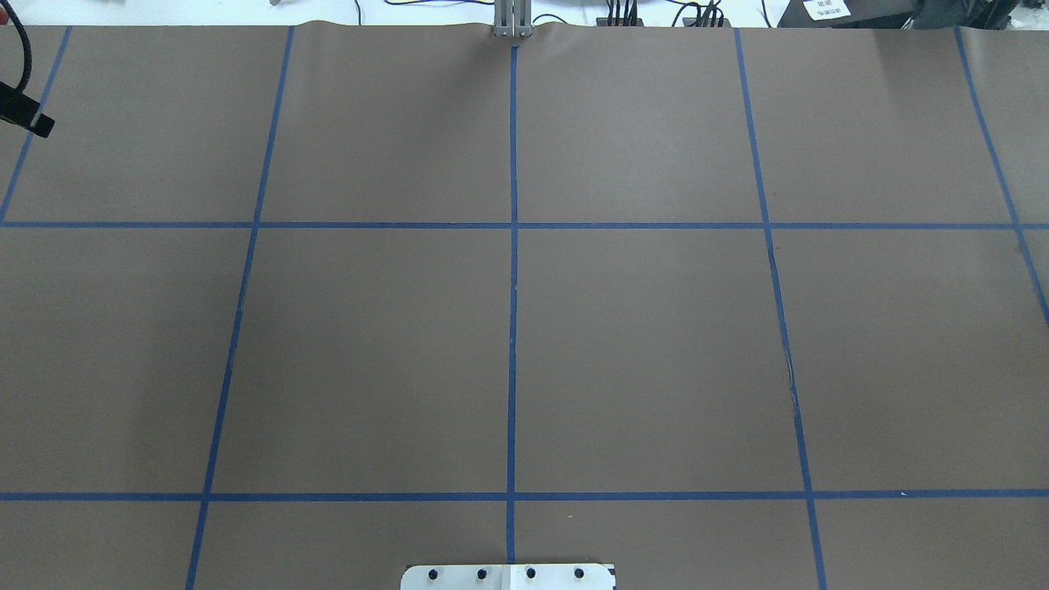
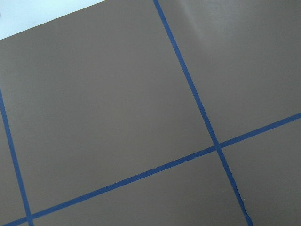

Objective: Left arm hands cup to right arm to dump lemon

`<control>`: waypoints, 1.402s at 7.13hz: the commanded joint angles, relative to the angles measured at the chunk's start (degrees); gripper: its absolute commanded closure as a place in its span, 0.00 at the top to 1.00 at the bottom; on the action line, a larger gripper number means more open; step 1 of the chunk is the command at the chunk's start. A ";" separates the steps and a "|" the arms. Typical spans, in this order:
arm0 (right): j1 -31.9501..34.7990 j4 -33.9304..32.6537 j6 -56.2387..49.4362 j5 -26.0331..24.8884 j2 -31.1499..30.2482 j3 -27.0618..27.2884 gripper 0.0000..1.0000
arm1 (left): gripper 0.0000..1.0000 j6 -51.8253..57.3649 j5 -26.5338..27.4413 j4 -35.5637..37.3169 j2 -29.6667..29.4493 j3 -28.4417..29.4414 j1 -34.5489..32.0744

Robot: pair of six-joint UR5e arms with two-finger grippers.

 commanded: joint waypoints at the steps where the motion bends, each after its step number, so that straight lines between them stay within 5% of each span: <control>1: 0.00 -4.54 -23.78 0.25 -0.65 -0.03 0.00 | 1.00 -0.03 -0.09 0.00 0.08 -0.17 -0.01; 6: 1.22 -16.28 -75.27 9.88 -0.74 2.32 0.00 | 1.00 -0.03 0.00 0.00 -0.01 0.35 0.08; 7: 3.93 -23.73 -75.41 14.01 -0.39 8.43 0.00 | 1.00 -0.03 -0.09 0.00 -0.01 0.35 0.08; 10: 3.87 -49.45 -75.23 13.87 3.63 27.76 0.00 | 1.00 -0.20 -2.70 -0.09 -0.01 0.44 0.08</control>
